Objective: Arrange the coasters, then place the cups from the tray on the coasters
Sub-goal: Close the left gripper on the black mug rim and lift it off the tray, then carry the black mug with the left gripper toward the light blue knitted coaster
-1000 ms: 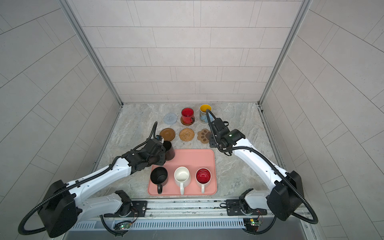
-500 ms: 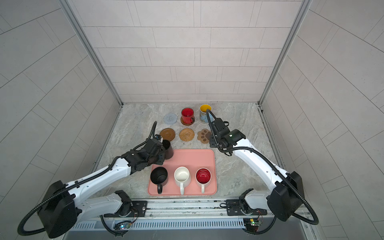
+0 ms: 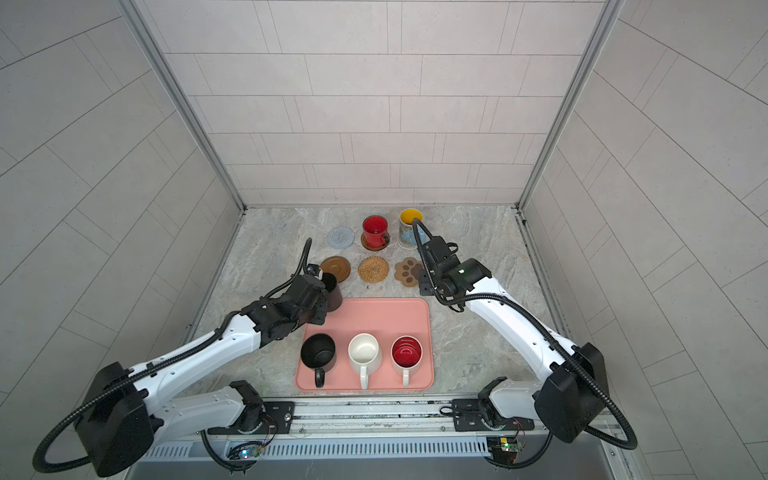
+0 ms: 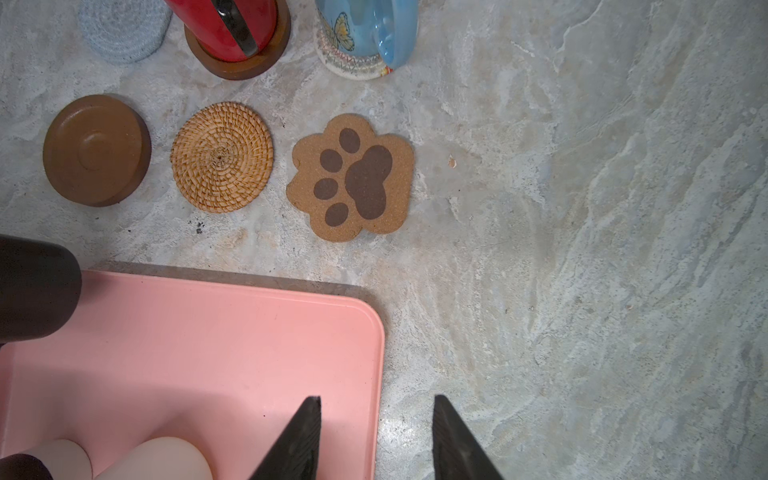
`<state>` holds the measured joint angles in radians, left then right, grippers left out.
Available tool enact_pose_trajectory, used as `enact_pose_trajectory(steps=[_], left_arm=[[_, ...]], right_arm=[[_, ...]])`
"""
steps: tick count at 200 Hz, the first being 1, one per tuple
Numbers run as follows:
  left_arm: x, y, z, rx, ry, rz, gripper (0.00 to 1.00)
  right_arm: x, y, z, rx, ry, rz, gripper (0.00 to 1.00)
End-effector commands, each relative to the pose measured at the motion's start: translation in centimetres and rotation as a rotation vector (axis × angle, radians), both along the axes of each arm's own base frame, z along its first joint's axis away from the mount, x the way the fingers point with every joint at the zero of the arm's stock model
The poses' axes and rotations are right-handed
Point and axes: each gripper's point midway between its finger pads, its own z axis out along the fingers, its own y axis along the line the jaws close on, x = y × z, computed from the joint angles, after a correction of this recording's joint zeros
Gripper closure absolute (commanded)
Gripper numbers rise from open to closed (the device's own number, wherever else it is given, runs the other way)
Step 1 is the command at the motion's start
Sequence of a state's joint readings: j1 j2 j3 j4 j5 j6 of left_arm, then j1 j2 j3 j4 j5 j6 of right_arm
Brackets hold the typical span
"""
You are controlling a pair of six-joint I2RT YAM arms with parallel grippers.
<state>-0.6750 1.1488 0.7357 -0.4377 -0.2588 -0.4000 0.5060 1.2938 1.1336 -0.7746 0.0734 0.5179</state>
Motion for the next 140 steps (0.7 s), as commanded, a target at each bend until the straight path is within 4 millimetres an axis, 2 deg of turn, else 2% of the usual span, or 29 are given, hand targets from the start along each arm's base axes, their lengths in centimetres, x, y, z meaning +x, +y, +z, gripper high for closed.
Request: enact_pose_trajectory(steps=[1, 53, 140], left_arm=[[2.4, -0.1, 4.1, -0.028, -0.152, 0.05, 0.96], [4.0, 0.1, 5.3, -0.008, -0.228, 0.096, 0.96], [6.6, -0.6, 6.0, 0.004, -0.278, 0.162, 0.97]], right_arm=[[-0.3, -0.3, 1.6, 0.003, -0.032, -0.012, 0.54], [-0.4, -0.4, 1.6, -0.001, -0.031, -0.009, 0.54], [-0.5, -0.2, 1.1, -0.001, -0.017, 0.007, 0.54]])
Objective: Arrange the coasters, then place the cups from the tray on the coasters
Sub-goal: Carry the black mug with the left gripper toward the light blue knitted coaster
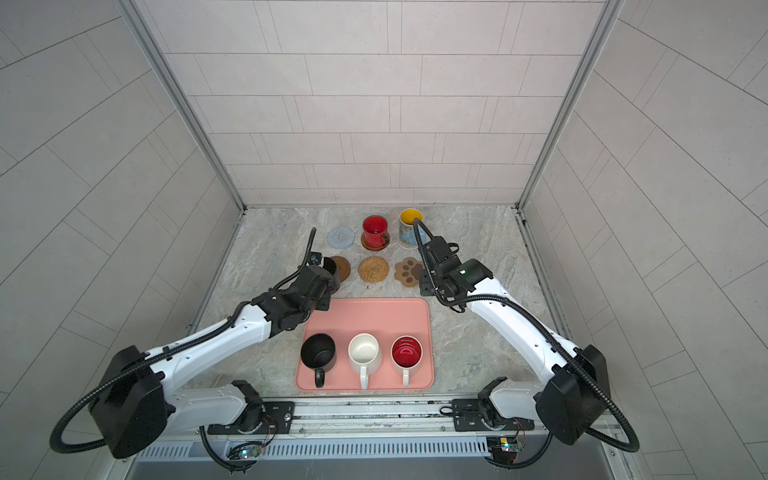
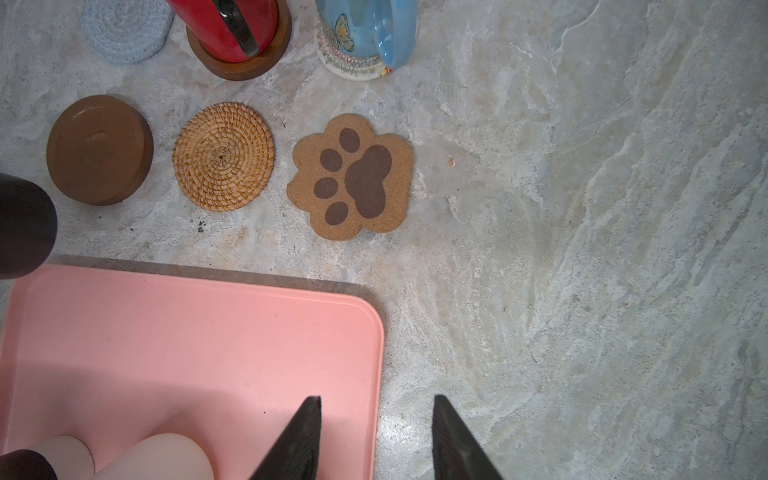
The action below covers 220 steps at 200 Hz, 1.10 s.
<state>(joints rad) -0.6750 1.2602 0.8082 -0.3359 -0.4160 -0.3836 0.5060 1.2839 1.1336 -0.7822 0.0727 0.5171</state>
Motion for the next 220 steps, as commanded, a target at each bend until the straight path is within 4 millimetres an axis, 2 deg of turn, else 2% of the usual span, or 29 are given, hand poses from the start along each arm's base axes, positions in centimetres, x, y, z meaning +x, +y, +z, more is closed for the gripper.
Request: enact_pose_trajectory(steps=[1, 59, 116, 220], left_arm=[[2.8, -0.6, 4.2, -0.063, -0.158, 0.07, 0.97], [5.0, -0.8, 4.7, -0.072, -0.188, 0.127, 0.98], [7.5, -0.1, 4.7, -0.065, -0.208, 0.231, 0.98], [14.5, -0.2, 4.5, -0.062, -0.255, 0.409, 0.99]], right_arm=[[-0.3, -0.1, 0.9, -0.003, -0.016, 0.006, 0.54], [-0.5, 0.0, 0.6, 0.001, -0.005, 0.014, 0.54], [-0.6, 0.0, 0.4, -0.002, -0.003, 0.02, 0.54], [0.2, 0.3, 0.2, -0.028, 0.013, 0.062, 0.54]])
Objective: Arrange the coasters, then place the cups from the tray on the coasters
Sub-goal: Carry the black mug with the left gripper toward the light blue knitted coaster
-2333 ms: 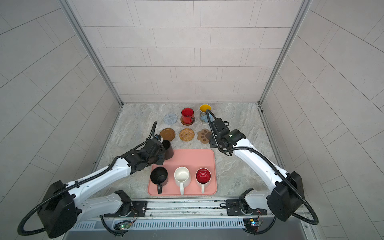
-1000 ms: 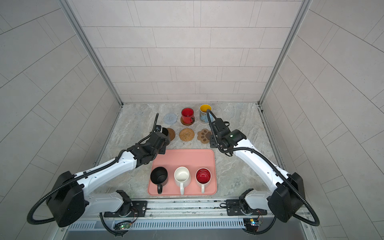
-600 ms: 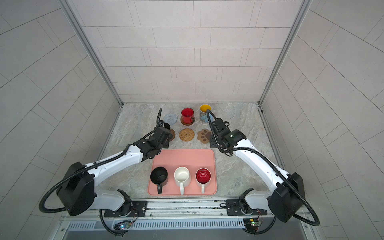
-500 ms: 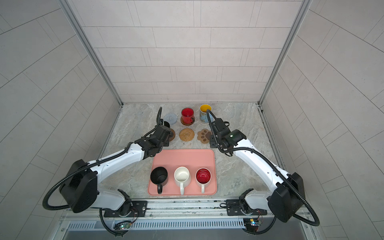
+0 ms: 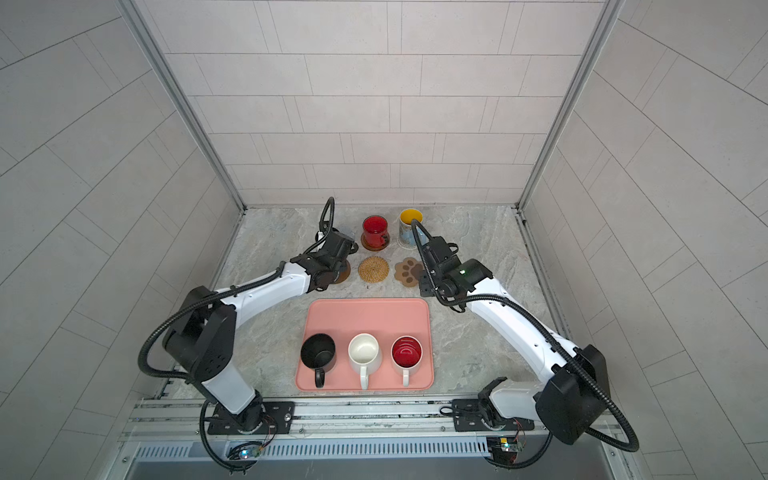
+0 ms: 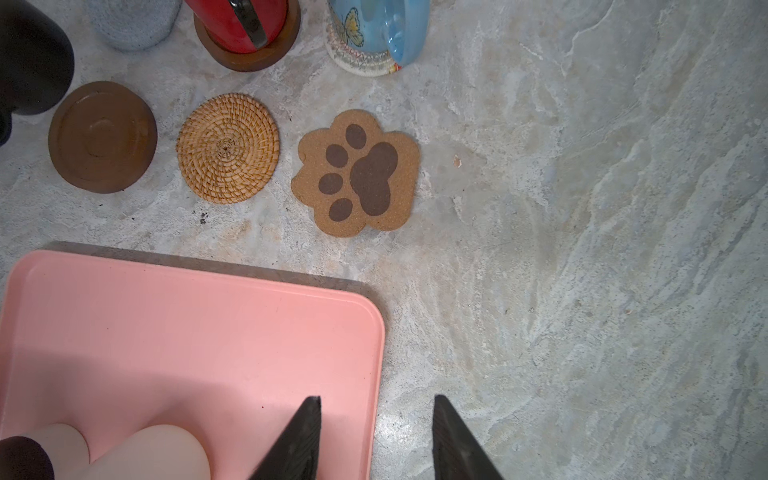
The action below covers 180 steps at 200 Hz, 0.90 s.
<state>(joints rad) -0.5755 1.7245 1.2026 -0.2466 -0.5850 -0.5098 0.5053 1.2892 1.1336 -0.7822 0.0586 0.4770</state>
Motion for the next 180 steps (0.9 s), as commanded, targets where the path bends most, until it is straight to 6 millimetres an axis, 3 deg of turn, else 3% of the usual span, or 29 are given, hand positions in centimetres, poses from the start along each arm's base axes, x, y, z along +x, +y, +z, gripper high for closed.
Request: enact_pose_trajectory(steps=[1, 99, 180], left_arm=[[2.8, 0.6, 3.8, -0.045, -0.155, 0.119, 0.99], [8.4, -0.5, 2.7, -0.079, -0.188, 0.197, 0.99], [11.4, -0.3, 1.7, -0.09, -0.176, 0.217, 0.99]], right_arm=[[0.3, 0.1, 0.3, -0.015, 0.008, 0.023, 0.54], [0.6, 1.2, -0.6, 0.003, 0.057, 0.072, 0.54], [1.1, 1.2, -0.7, 0.0, 0.07, 0.068, 0.54]])
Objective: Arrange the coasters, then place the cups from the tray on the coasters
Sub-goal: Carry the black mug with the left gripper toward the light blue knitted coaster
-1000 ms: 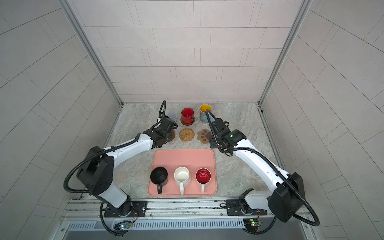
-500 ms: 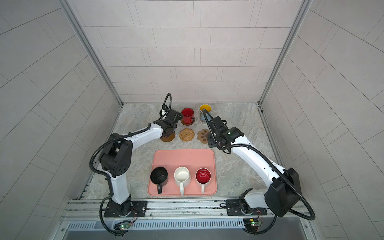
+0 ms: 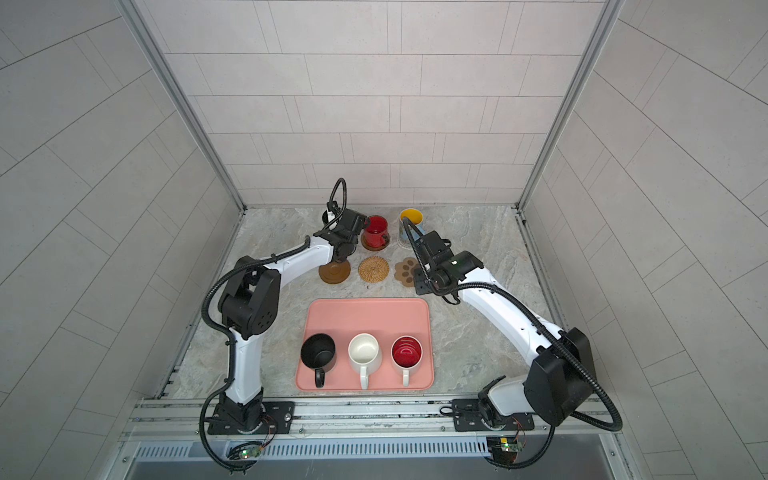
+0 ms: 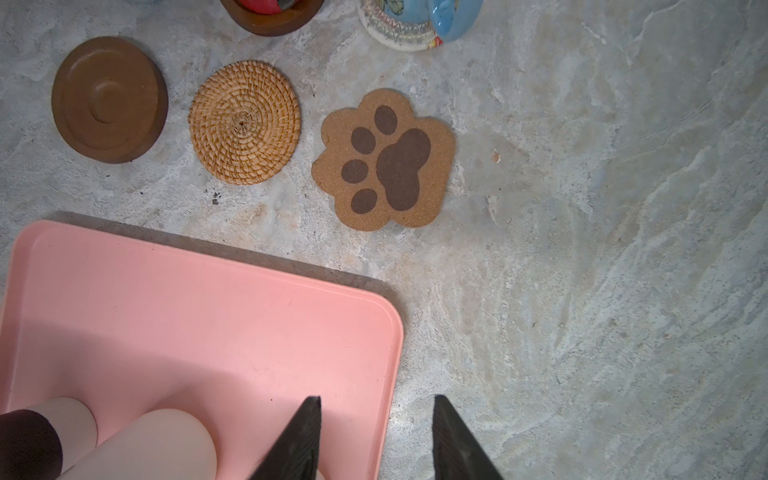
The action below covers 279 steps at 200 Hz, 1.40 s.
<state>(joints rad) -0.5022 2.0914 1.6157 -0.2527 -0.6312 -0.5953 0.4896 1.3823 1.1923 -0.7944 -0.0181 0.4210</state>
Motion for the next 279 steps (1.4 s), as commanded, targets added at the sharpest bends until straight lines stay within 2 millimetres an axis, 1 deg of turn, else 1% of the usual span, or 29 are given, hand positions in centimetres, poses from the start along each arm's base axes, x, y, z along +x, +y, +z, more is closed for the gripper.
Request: enact_pose_trajectory(steps=[1, 47, 107, 170, 197, 279], left_arm=[[1.7, 0.7, 2.9, -0.029, -0.1, 0.066, 0.99], [2.2, 1.0, 2.1, -0.033, -0.088, 0.08, 1.0], [2.7, 0.6, 0.9, -0.028, -0.07, 0.074, 1.0], [3.3, 0.1, 1.0, -0.016, -0.071, 0.046, 1.0], [3.4, 0.2, 1.2, -0.016, -0.074, 0.048, 1.0], [3.4, -0.3, 0.0, -0.026, -0.049, 0.032, 1.0]], right_arm=[[0.1, -0.2, 0.3, -0.008, 0.003, -0.003, 0.54], [0.4, 0.1, 0.1, -0.008, 0.012, -0.003, 0.54], [0.3, 0.1, -0.2, -0.011, 0.024, -0.002, 0.54], [0.5, 0.2, -0.4, -0.012, 0.03, -0.003, 0.54], [0.5, 0.2, -0.5, -0.014, 0.035, -0.002, 0.54], [0.3, 0.2, -0.8, -0.012, 0.043, -0.006, 0.54]])
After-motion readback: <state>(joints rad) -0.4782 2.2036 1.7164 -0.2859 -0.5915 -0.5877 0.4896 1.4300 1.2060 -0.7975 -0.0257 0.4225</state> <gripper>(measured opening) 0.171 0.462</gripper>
